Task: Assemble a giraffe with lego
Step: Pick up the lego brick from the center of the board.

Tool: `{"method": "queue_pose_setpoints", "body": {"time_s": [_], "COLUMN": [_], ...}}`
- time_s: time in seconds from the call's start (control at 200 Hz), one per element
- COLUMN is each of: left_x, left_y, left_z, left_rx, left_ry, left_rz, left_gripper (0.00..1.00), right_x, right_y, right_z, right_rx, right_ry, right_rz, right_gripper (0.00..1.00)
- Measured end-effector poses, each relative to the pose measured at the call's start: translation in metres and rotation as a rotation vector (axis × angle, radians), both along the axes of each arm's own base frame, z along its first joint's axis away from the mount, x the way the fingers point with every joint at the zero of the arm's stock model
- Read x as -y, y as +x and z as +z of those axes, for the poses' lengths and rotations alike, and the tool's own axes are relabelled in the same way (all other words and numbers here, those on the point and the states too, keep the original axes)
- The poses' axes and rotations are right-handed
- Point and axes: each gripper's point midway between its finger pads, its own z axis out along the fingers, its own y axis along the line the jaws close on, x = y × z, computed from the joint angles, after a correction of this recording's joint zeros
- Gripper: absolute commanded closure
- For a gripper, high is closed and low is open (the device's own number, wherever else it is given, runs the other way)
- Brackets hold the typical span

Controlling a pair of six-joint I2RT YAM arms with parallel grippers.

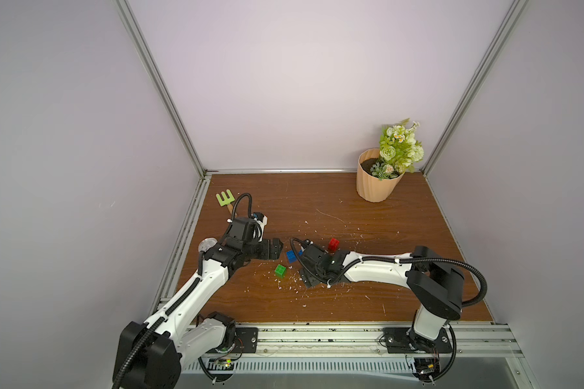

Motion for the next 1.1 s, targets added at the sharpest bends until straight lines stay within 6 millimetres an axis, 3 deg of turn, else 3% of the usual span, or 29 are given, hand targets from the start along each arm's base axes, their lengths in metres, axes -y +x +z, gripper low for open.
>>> {"method": "queue_pose_setpoints", "body": {"time_s": [0.225,0.53,0.766,1.101], "left_x": [0.001,0.001,0.002,0.001], "left_y": [0.000,-0.001,-0.001,0.000], "left_z": [0.000,-0.003,-0.003,-0.008], "left_rx": [-0.002,-0.013,-0.013,-0.036], "left_ry": [-0.006,-0.005,-0.006,-0.011], "left_rz": [-0.005,-0.007,-0.008,-0.005], "left_gripper": [0.00,0.00,0.00,0.00], "right_x": [0.000,0.005,0.010,0.010], "right_y": [-0.002,-0.008,-0.008,0.005], "right_z": [-0.001,-0.008,-0.007,0.012], "right_rx": [-0.008,-0.032,-0.030,-0.002], "right_ry": [-0.001,-0.016,-0.033,-0.043], "right_rz": [0.004,0.015,0.013,0.024], "right_gripper": [0.19,0.32,0.33,0.33]}}
